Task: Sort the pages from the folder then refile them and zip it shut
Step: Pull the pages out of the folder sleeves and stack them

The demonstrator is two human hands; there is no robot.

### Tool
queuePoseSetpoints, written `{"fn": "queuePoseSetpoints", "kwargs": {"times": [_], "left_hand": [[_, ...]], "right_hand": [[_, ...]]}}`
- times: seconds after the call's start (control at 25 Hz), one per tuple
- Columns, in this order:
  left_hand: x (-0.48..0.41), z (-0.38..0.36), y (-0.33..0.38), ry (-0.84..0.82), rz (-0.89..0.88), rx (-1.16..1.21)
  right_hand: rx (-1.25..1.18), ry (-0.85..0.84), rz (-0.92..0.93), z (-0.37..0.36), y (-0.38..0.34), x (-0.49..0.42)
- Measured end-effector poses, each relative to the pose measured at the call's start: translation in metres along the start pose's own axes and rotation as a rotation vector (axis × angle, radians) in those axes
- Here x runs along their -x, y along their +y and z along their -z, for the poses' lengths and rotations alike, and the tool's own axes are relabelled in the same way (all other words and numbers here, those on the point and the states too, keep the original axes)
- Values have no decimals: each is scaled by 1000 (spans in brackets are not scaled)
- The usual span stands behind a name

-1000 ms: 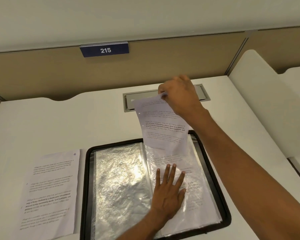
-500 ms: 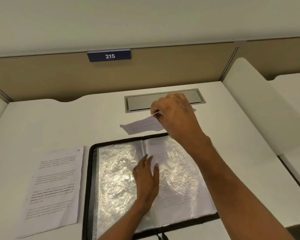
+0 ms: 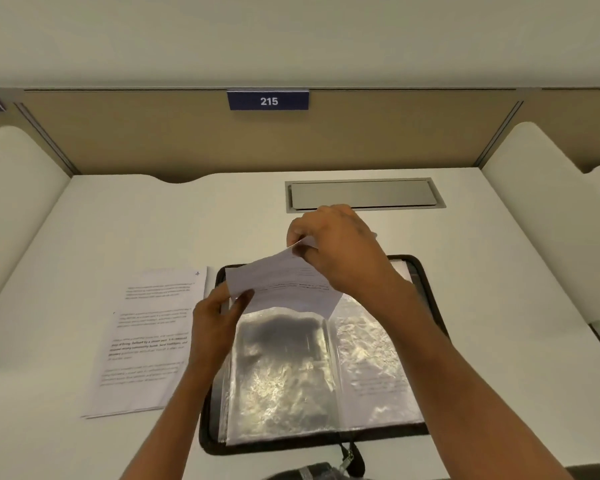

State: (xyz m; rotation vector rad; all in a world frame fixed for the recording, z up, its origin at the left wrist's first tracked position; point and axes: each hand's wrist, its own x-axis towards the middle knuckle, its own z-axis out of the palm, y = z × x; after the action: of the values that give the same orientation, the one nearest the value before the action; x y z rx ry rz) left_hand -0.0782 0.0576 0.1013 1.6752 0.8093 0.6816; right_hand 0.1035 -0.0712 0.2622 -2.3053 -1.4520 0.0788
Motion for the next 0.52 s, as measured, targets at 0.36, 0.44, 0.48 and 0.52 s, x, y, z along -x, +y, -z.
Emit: {"fn": "queuePoseSetpoints", "kwargs": {"times": [0.36, 0.44, 0.48, 0.52], "left_hand": [[9, 102, -28, 171, 219, 326], [9, 122, -37, 184, 266, 330], [8, 132, -42, 185, 291, 321], [7, 142, -47, 182, 315, 313]], "right_hand": [[-644, -86, -427, -97, 8, -7], [-849, -252, -500, -138, -3, 3], [-914, -289, -527, -158, -9, 8], [-958, -305, -550, -176, -16, 12]]}}
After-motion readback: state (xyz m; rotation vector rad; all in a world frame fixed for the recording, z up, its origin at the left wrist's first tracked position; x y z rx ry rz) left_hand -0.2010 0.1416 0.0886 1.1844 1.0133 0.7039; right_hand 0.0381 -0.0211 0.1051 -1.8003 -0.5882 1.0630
